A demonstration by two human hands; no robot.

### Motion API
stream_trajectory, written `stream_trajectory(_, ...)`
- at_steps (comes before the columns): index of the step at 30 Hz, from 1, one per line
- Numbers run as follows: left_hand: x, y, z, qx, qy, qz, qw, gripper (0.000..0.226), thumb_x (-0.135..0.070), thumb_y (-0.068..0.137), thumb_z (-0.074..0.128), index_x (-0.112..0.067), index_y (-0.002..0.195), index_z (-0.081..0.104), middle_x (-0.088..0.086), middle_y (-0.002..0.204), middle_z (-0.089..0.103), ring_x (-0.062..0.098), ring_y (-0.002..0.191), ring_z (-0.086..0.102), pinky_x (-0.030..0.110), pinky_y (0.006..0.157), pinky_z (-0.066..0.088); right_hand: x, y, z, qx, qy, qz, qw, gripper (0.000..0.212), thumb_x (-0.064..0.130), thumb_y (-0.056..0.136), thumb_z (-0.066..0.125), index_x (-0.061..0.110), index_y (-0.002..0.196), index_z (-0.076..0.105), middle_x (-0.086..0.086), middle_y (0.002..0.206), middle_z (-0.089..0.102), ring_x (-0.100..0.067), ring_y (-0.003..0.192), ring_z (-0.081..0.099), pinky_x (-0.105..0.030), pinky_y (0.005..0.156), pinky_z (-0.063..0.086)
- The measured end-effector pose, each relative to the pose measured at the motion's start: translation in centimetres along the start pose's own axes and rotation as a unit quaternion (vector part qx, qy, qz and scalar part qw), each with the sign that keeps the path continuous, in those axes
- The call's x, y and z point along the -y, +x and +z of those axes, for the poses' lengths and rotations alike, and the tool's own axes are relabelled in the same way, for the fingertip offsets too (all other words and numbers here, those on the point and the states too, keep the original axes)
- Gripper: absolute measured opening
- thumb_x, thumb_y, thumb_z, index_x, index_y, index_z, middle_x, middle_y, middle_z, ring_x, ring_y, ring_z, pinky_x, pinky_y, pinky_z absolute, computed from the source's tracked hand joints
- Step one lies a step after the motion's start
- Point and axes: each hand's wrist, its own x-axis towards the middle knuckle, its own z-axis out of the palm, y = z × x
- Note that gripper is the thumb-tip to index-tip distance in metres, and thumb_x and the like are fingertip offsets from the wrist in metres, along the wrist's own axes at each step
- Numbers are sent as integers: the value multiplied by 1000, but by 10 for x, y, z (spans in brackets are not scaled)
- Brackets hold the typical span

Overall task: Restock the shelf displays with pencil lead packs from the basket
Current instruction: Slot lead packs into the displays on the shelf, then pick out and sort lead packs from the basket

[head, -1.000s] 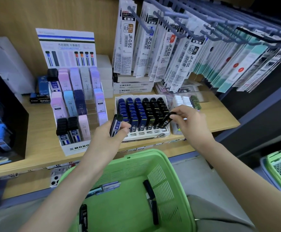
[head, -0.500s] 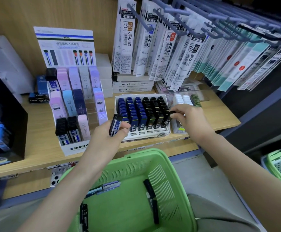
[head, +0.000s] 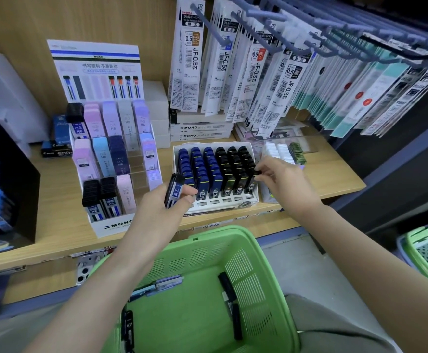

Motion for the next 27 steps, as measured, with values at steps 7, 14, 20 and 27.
stream_trajectory(7, 2, 1, 0, 10, 8, -2, 1000, 13, -19, 95, 54, -25, 91, 64, -10, 59, 42, 8, 57, 39, 27, 60, 34, 0, 2, 0, -8, -88, -56, 994, 12, 10, 92, 57, 4, 97, 65, -7, 103, 59, -27, 85, 58, -30, 63, 38)
stream_trajectory(14, 7, 7, 4, 53, -47, -78, 994, 10, -5, 93, 44, -13, 93, 51, 5, 55, 39, 14, 44, 33, 25, 45, 27, 3, -6, -2, 2, -104, -53, 993, 21, 14, 93, 56, 9, 113, 60, -5, 109, 57, -23, 95, 59, -34, 65, 46)
stream_trajectory(20, 1, 0, 3, 100, -51, -52, 992, 11, -9, 98, 40, -9, 90, 48, 5, 69, 61, 16, 46, 42, 26, 45, 35, 59, -31, 0, -3, 214, 5, 977, 17, 20, 95, 52, 24, 110, 58, 14, 91, 59, -2, 79, 56, -16, 71, 47)
stream_trajectory(27, -1, -8, 2, 147, 34, 15, 988, 7, -15, 91, 58, -10, 96, 59, 1, 74, 61, 4, 43, 49, 17, 45, 39, 91, -41, 0, 119, 353, 22, 928, 15, 9, 86, 65, 24, 84, 67, 7, 78, 66, -4, 70, 61, -20, 65, 53)
